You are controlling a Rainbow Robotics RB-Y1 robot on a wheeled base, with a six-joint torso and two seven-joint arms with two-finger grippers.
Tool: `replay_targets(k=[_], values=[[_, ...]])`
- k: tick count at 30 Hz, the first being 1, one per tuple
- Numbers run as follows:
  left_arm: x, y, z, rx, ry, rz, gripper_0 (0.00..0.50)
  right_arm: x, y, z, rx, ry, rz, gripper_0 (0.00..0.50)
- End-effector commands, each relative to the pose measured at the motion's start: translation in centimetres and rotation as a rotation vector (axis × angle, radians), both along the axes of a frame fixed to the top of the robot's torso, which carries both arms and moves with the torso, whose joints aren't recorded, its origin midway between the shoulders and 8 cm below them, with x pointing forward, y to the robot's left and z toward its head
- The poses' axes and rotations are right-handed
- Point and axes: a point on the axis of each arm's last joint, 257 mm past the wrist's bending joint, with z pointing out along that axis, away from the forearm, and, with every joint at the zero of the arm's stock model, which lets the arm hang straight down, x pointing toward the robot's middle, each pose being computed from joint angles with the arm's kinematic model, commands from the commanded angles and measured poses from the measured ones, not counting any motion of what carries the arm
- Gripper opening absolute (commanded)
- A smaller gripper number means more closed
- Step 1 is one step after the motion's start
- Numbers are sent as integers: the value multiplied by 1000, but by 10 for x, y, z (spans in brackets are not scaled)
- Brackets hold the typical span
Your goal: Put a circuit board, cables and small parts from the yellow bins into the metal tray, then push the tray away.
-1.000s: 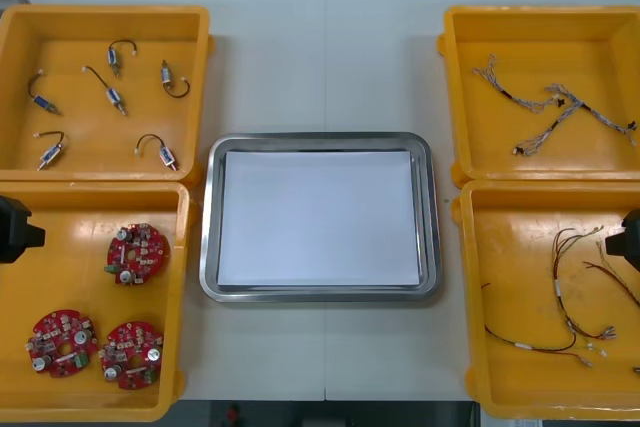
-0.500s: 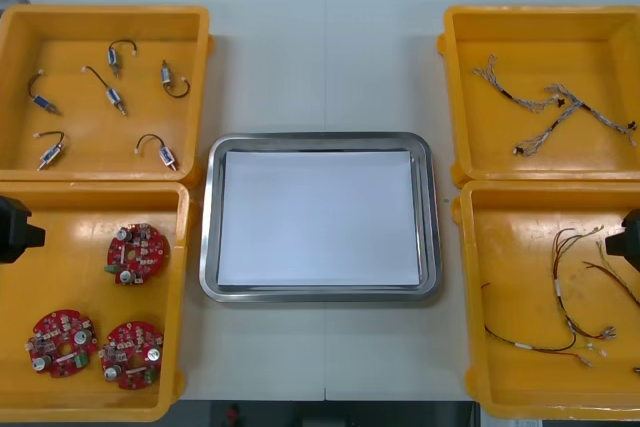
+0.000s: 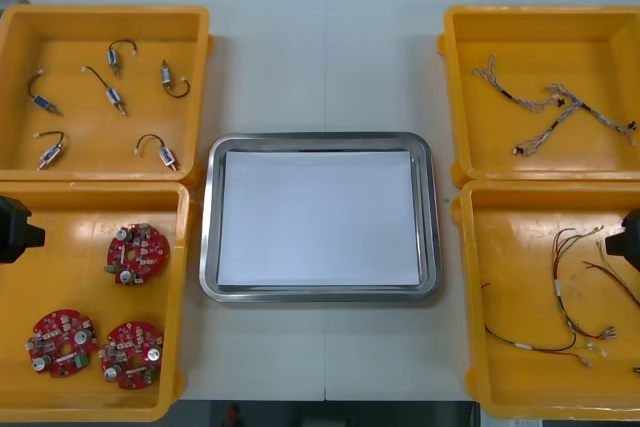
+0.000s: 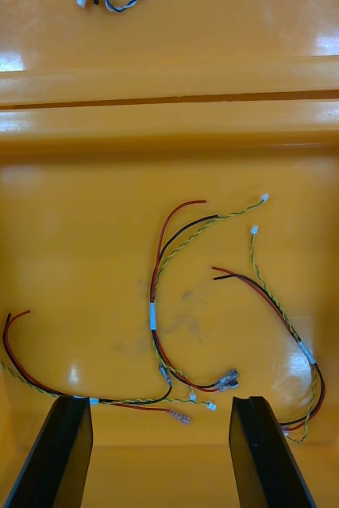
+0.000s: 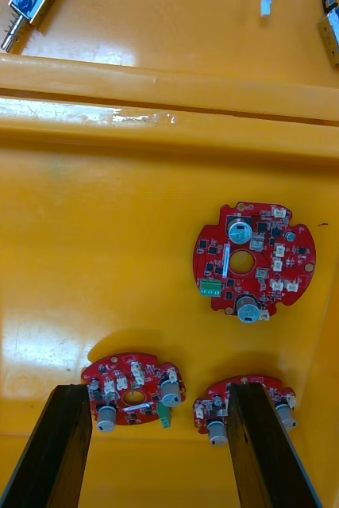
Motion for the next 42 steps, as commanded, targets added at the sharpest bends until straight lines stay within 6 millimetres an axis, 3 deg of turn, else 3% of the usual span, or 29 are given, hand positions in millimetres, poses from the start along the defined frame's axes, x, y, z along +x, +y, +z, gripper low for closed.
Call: replay_targets(k=[1, 42], values=[[7, 5, 22, 78, -53, -77, 500, -6, -4, 1, -25, 7, -19, 500], [7, 5, 22, 78, -53, -77, 500, -6, -4, 1, -25, 7, -19, 500]])
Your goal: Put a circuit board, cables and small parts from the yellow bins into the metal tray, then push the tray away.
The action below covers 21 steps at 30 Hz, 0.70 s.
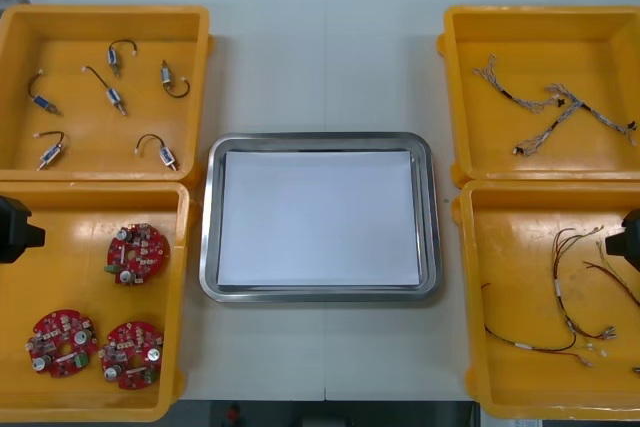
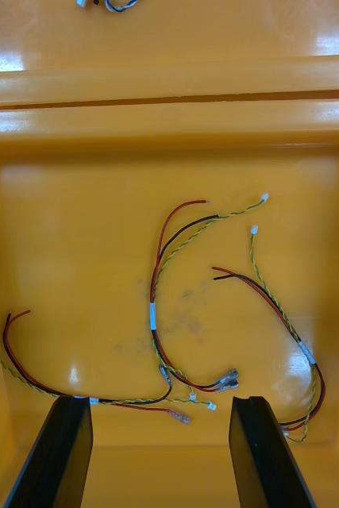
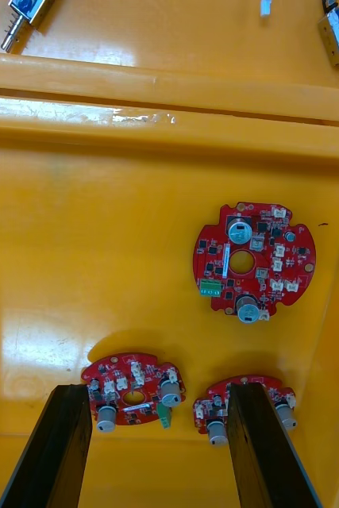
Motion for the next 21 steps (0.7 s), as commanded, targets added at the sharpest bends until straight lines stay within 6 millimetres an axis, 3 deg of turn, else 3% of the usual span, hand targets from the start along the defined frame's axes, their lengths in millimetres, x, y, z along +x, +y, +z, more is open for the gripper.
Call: replay_targets(k=[1, 15, 16, 21], values=[[7, 5, 22, 78, -53, -77, 500, -6, -4, 1, -25, 7, -19, 500], [7, 5, 22, 78, -53, -77, 500, -6, -4, 1, -25, 7, -19, 500], [0, 0, 4, 47, -7, -75, 500, -6, -4, 1, -25, 7, -19, 500], [3, -3, 7, 39, -16, -75, 500, -6, -4, 1, -25, 7, -19, 500]])
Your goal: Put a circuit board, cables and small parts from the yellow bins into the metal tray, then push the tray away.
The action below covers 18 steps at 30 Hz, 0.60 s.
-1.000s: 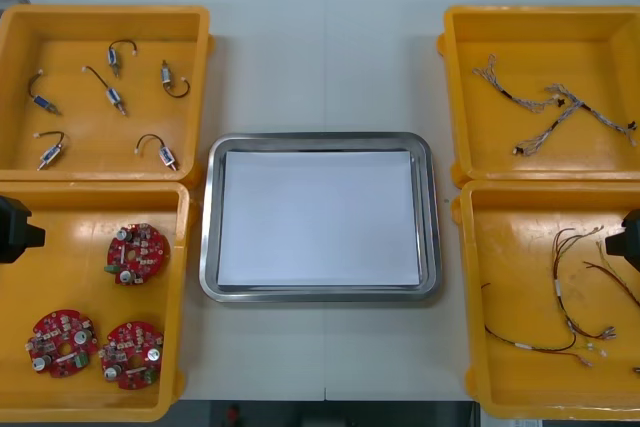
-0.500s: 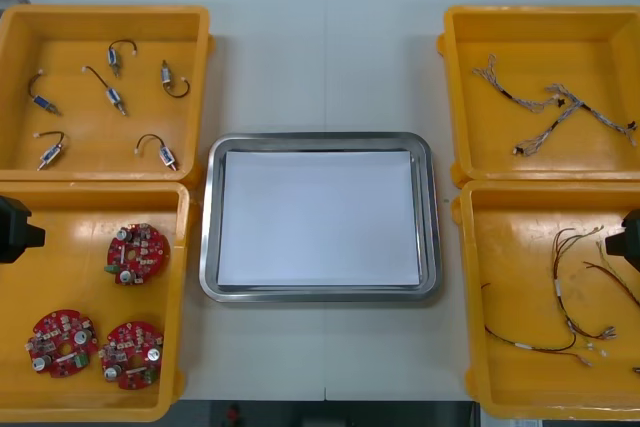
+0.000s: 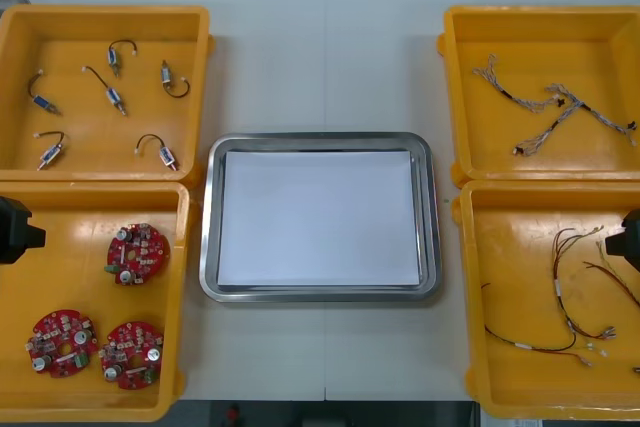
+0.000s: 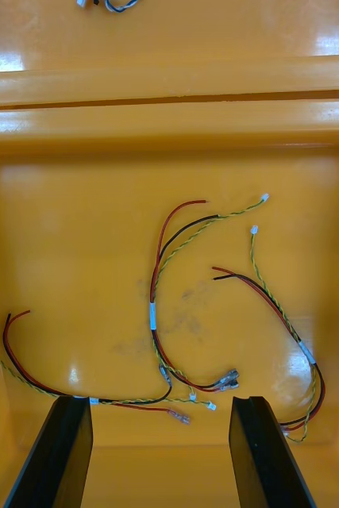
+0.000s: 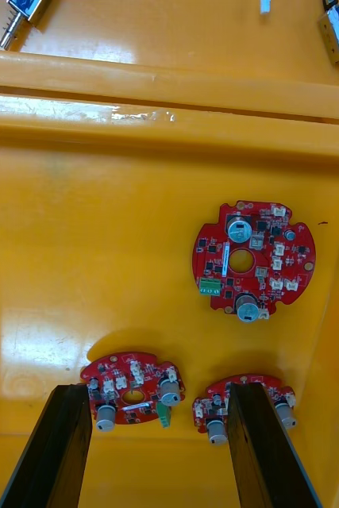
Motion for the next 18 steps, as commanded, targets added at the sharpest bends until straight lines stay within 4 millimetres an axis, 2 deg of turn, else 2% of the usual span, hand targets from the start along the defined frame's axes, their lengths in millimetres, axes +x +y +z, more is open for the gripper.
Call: replay_targets(k=[1, 3, 11, 18], values=[[4, -2, 8, 40, -20, -75, 500, -6, -4, 1, -25, 7, -19, 500], [5, -2, 10, 39, -27, -72, 500, -9, -3, -6, -9, 26, -26, 500], [6, -4, 8, 30, -49, -75, 500, -10, -1, -7, 15, 28, -49, 500], [0, -4, -6, 8, -54, -73, 500, -13, -21, -10, -10, 24, -136, 500]])
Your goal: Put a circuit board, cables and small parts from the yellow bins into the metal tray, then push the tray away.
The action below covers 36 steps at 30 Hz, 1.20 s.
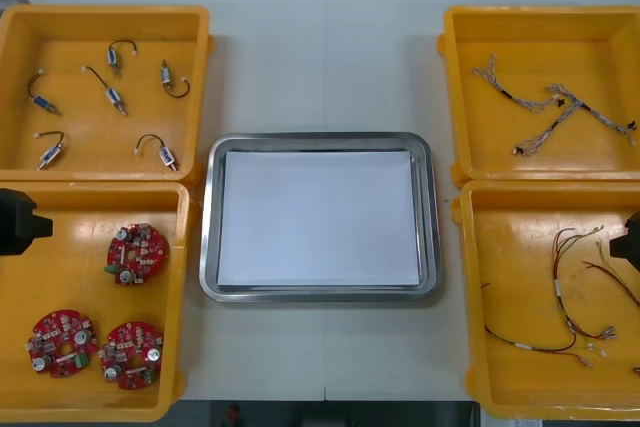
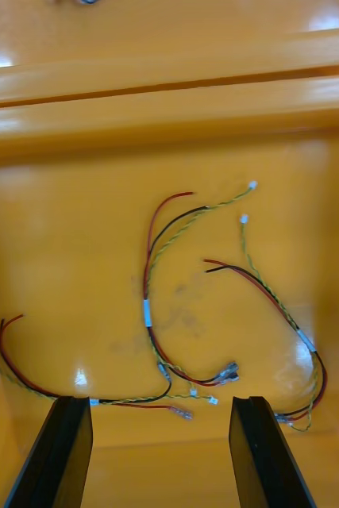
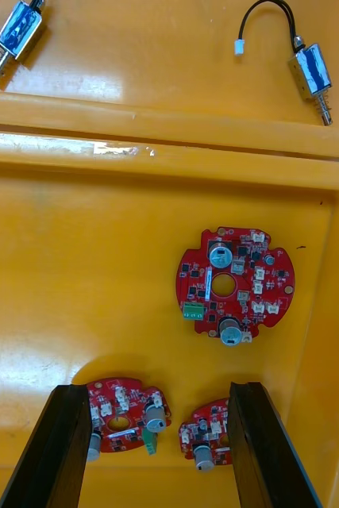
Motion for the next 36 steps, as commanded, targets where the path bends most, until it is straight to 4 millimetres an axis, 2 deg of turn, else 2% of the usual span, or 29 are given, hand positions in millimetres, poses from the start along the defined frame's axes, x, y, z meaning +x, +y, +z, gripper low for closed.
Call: replay_targets(k=[1, 6, 15, 25, 28, 33, 36], values=[[-13, 2, -13, 36, 8, -62, 500, -12, -15, -7, -22, 20, -69, 500], [-23, -1, -34, 21, 30, -65, 500, -23, -32, -15, -11, 37, -184, 500], [-39, -4, -60, -3, 82, -50, 500, -30, -40, -24, 97, 43, -413, 500], [-49, -8, -95, -32, 105, -44, 500, -38, -83, -41, 218, 77, -759, 500], [-51, -7, -106, -39, 126, -37, 500, -36, -95, -42, 242, 51, -882, 500], [-55, -7, -117, -39, 146, -36, 500, -30, -104, -43, 298, 32, -1033, 500], [-62, -9, -124, -39, 165, -37, 500, -20, -108, -43, 372, 18, -1159, 500]])
